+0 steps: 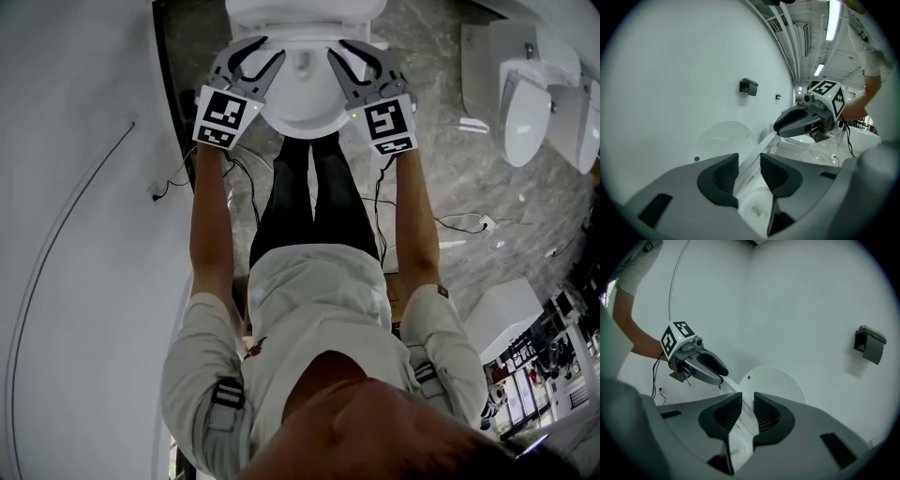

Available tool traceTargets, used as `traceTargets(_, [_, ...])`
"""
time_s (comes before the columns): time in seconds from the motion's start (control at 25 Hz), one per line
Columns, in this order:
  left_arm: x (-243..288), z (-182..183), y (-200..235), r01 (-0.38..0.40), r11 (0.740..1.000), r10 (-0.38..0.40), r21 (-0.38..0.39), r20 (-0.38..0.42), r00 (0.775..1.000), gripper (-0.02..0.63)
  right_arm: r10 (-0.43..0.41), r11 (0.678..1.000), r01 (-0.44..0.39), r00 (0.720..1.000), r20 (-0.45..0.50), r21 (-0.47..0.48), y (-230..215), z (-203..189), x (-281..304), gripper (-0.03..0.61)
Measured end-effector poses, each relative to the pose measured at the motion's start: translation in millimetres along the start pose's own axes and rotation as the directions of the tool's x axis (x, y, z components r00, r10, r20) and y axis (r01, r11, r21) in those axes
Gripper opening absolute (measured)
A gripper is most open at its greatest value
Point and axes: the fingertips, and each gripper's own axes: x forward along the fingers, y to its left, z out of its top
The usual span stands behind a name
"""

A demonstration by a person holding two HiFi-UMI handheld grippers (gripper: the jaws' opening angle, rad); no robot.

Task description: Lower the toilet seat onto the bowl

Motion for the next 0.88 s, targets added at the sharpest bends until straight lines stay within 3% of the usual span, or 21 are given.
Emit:
traceTargets(0.52, [-24.0,-15.3,-25.8,0.059,0.997,-0.058,-0.053,0.029,0.998,0.161,-0.022,0.986,0.022,1.000,-0.004,0.163,26.3,-13.8,-18.2,0.091])
traceTargets(0.88, [-38.7,-29.1,-44.4,0.052,0.990,-0.046,-0.134,0.045,0.998,0.115,-0.060,0.968,0.063,0.998,-0.021,0.241,34.9,-22.8,-26.2,0.075])
